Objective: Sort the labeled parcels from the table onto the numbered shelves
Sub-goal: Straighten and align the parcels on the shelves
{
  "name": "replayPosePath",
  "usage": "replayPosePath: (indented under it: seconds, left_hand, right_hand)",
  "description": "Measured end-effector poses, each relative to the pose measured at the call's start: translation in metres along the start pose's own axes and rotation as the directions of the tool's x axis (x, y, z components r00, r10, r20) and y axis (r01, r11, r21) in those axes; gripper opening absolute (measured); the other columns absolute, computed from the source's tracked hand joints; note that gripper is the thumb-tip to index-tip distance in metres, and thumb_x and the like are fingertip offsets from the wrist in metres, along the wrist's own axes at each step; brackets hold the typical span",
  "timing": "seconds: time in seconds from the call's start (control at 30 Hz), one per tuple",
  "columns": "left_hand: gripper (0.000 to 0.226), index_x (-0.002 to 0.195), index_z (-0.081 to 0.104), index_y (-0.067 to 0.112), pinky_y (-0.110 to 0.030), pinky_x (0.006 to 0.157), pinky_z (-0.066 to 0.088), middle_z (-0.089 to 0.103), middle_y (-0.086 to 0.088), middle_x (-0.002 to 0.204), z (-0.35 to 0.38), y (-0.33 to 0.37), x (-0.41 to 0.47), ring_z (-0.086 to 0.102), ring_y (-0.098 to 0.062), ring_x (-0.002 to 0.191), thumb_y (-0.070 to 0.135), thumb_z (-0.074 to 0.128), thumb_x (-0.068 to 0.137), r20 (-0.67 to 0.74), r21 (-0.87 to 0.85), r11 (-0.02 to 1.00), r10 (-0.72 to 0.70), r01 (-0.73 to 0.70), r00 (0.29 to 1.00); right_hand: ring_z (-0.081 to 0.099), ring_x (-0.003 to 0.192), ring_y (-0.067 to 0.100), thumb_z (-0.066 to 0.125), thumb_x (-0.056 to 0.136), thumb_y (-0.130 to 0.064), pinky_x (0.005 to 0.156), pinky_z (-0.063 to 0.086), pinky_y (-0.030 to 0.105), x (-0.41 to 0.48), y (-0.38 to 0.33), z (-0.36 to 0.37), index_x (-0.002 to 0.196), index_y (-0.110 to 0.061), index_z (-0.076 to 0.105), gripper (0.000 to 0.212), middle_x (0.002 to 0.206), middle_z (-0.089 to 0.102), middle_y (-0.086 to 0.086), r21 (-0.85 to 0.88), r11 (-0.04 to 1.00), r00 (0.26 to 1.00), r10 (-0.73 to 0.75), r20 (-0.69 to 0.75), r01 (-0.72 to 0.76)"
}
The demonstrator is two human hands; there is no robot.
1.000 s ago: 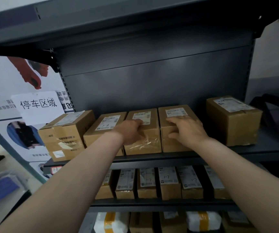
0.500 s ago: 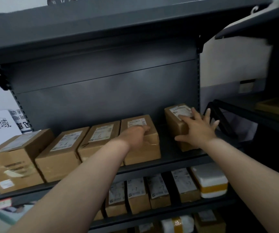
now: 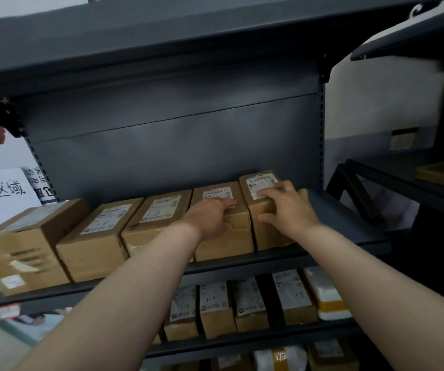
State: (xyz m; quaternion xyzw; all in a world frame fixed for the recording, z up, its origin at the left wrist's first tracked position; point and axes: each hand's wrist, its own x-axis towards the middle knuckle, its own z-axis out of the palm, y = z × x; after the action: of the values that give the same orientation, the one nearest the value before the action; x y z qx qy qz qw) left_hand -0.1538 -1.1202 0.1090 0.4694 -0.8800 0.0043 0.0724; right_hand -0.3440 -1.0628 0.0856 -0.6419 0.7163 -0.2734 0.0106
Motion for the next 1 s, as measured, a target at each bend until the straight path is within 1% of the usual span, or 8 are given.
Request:
replayPosePath:
  seconds: [0.2, 0.37, 0.5, 0.6, 0.73, 0.8, 0.87, 1.0]
  left_hand:
    - [0.065, 0.15, 0.034, 0.03, -0.035, 0.113, 0.033, 0.04, 0.001, 0.152, -0.001, 0.002, -0.003, 0.038, -0.02, 0.138, 0.025, 0.064, 0.092, -0.002, -0.027, 1.0, -0.007, 0.007, 1.0]
    - [0.067, 0.151, 0.031, 0.031, -0.036, 0.113, 0.032, 0.037, 0.001, 0.153, 0.002, 0.001, -0.004, 0.037, -0.02, 0.138, 0.024, 0.063, 0.092, 0.01, -0.053, 0.998, -0.03, 0.031, 0.999]
    - [0.069, 0.152, 0.028, 0.031, -0.039, 0.113, 0.033, 0.036, 0.0, 0.154, 0.005, 0.0, -0.001, 0.037, -0.021, 0.138, 0.027, 0.063, 0.092, 0.015, -0.05, 0.998, -0.037, 0.038, 0.999]
    - [0.071, 0.152, 0.025, 0.029, -0.043, 0.115, 0.032, 0.03, -0.001, 0.157, 0.005, 0.002, -0.004, 0.032, -0.023, 0.142, 0.028, 0.064, 0.092, -0.026, -0.057, 0.997, -0.045, 0.044, 0.999]
    - [0.065, 0.152, 0.028, 0.025, -0.037, 0.117, 0.027, 0.028, -0.004, 0.158, 0.004, 0.008, -0.02, 0.028, -0.023, 0.144, 0.025, 0.06, 0.095, -0.083, -0.055, 0.998, -0.049, 0.044, 0.995]
    - [0.063, 0.152, 0.028, 0.027, -0.035, 0.118, 0.021, 0.023, -0.001, 0.161, 0.003, 0.012, -0.033, 0.021, -0.021, 0.147, 0.024, 0.058, 0.096, -0.074, -0.014, 1.0, -0.027, 0.026, 0.997]
    - [0.062, 0.152, 0.03, 0.027, -0.034, 0.117, 0.021, 0.023, 0.0, 0.16, 0.002, 0.013, -0.049, 0.021, -0.021, 0.147, 0.025, 0.058, 0.096, -0.078, -0.003, 1.0, 0.01, -0.011, 0.997]
    - [0.052, 0.145, 0.042, 0.022, -0.036, 0.105, 0.041, 0.043, -0.005, 0.149, 0.007, 0.017, -0.091, 0.044, -0.026, 0.133, 0.021, 0.058, 0.096, -0.125, 0.007, 0.996, 0.093, -0.093, 0.988]
  right_hand:
    - [0.035, 0.122, 0.031, 0.059, 0.092, -0.042, 0.101, 0.037, 0.042, 0.002, 0.002, -0.018, 0.126, -0.042, 0.053, 0.034, 0.141, 0.034, -0.003, 0.012, 0.999, 0.998, 0.034, 0.054, -0.035]
    - [0.038, 0.124, 0.031, 0.053, 0.096, -0.041, 0.102, 0.039, 0.041, 0.011, 0.002, -0.017, 0.122, -0.042, 0.051, 0.027, 0.141, 0.032, -0.002, 0.051, 0.998, 0.992, 0.021, 0.127, -0.027]
    - [0.038, 0.126, 0.032, 0.048, 0.097, -0.041, 0.103, 0.038, 0.048, 0.012, 0.002, -0.015, 0.124, -0.043, 0.047, 0.027, 0.144, 0.03, -0.003, 0.014, 1.0, 0.991, 0.026, 0.132, -0.028]
    - [0.021, 0.14, 0.032, 0.047, 0.098, -0.042, 0.108, 0.026, 0.053, 0.006, -0.001, -0.018, 0.138, -0.044, 0.036, 0.042, 0.153, 0.024, -0.004, -0.043, 0.999, 0.995, 0.017, 0.095, -0.013]
    - [0.002, 0.147, 0.028, 0.046, 0.098, -0.042, 0.114, 0.014, 0.055, -0.014, -0.01, -0.021, 0.147, -0.039, 0.025, 0.053, 0.159, 0.014, -0.005, -0.09, 0.996, 0.999, -0.021, 0.026, 0.024]
    - [0.006, 0.146, 0.028, 0.047, 0.098, -0.041, 0.113, 0.016, 0.053, -0.029, -0.015, -0.018, 0.147, -0.036, 0.028, 0.053, 0.158, 0.018, -0.002, -0.1, 0.994, 0.999, -0.036, -0.014, 0.035]
    - [0.021, 0.14, 0.028, 0.049, 0.097, -0.038, 0.108, 0.024, 0.049, -0.046, -0.017, -0.012, 0.144, -0.031, 0.035, 0.049, 0.151, 0.03, 0.002, -0.11, 0.992, 0.994, -0.065, -0.087, 0.055]
    - [0.045, 0.118, 0.028, 0.054, 0.096, -0.026, 0.09, 0.037, 0.041, -0.089, -0.018, 0.008, 0.129, -0.019, 0.054, 0.034, 0.129, 0.053, 0.007, -0.058, 0.995, 0.966, -0.088, -0.243, 0.076]
